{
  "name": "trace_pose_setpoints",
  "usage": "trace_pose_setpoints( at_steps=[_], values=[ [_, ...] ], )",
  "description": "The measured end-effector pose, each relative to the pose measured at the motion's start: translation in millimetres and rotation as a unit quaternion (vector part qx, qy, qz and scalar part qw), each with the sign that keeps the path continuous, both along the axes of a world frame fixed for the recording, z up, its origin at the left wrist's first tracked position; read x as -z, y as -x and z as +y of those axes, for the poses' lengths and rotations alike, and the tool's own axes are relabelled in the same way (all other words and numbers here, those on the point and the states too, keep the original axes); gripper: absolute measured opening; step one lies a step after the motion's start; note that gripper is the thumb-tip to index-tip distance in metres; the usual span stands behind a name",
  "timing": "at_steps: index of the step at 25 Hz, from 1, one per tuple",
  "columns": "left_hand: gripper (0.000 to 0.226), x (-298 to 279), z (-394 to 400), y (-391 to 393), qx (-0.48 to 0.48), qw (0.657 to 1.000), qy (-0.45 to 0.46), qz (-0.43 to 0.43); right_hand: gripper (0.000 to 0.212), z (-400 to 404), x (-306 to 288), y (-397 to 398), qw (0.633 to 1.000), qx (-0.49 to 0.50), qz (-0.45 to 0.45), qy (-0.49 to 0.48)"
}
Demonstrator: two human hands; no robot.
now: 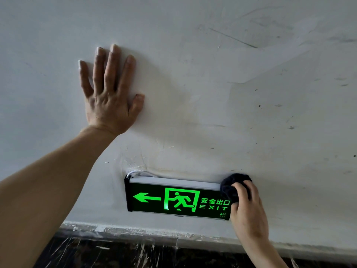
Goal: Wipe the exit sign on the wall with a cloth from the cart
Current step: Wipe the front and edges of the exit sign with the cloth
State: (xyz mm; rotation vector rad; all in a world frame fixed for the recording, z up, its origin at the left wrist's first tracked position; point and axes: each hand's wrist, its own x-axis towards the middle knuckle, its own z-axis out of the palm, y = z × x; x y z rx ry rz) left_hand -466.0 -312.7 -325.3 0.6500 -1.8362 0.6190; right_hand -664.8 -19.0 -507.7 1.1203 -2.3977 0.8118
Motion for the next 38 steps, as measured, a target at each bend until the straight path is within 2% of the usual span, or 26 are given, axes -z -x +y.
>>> trace_pose_setpoints(
  at_steps=[4,9,18,22,25,31,38],
  values=[
    [0.065,0,0,1,-0.005,1.000,0.000,0.002,0.057,-5,3,-6,0.988,0.038,-0.110,0.103],
    [0.066,-1,0,0,-0.004,1.000,0.000,0.001,0.062,-7,3,-6,0.957,0.054,-0.218,0.182],
    [0.066,0,-1,0,-0.007,1.000,0.009,0.005,0.056,-9,17,-1,0.909,0.088,-0.306,0.268],
    [0.067,1,-1,1,-0.008,1.000,0.011,0.008,0.056,-6,25,1,0.904,0.080,-0.321,0.272],
    [0.066,-1,-2,1,-0.010,1.000,0.014,0.007,0.054,-5,35,2,0.881,0.100,-0.361,0.290],
    [0.066,3,-4,2,-0.022,0.999,0.031,0.011,0.056,3,86,-3,0.875,0.114,-0.423,0.205],
    [0.065,3,-11,5,-0.031,0.998,0.050,0.021,0.054,-4,110,-2,0.862,0.145,-0.452,0.180]
  ],
)
